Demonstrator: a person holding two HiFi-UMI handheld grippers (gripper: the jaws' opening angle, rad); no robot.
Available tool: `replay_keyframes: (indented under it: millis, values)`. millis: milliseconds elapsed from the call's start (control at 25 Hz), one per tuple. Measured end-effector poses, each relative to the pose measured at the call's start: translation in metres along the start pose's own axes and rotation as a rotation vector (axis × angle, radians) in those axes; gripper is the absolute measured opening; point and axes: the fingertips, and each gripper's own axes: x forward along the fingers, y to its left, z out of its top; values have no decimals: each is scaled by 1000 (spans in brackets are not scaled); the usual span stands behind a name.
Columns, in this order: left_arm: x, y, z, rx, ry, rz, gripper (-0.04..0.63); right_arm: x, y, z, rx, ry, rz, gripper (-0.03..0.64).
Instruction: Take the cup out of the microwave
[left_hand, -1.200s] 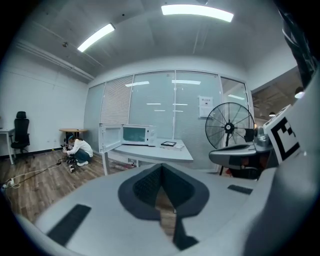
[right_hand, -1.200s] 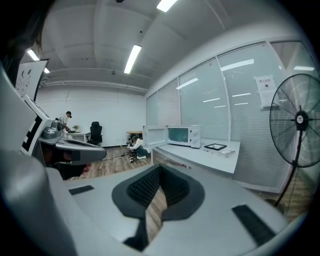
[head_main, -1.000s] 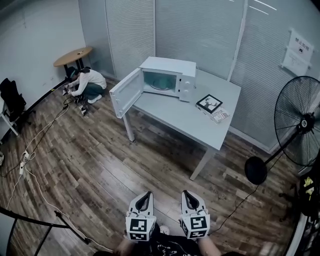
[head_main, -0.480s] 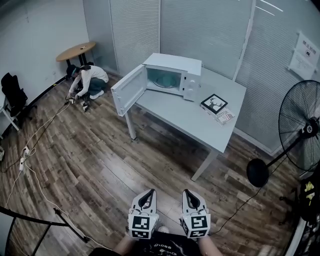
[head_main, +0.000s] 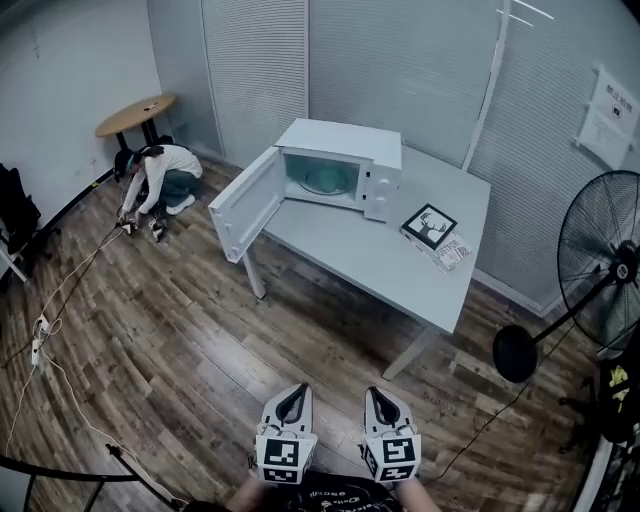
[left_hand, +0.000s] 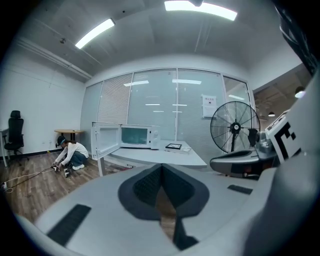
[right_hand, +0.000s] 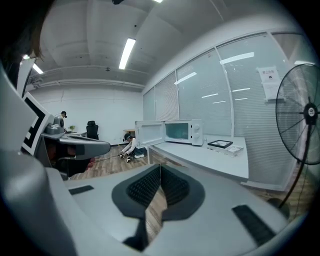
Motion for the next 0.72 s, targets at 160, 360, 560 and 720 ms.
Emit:
replay_keyframes:
  millis: [160,360,560,720]
  values:
    - [22,24,6,7,7,-15,5,29,2,10,7,8,-15,5]
    - [47,53,11,-6,3,-35,5,62,6,25,-8,8,-35,5]
    - [73,77,23,-1,-19,-66,3,91,5,32,-10,24,-74,5]
    - [83,94,28,20,-18,-94,5,110,6,43,26,0,-108,5]
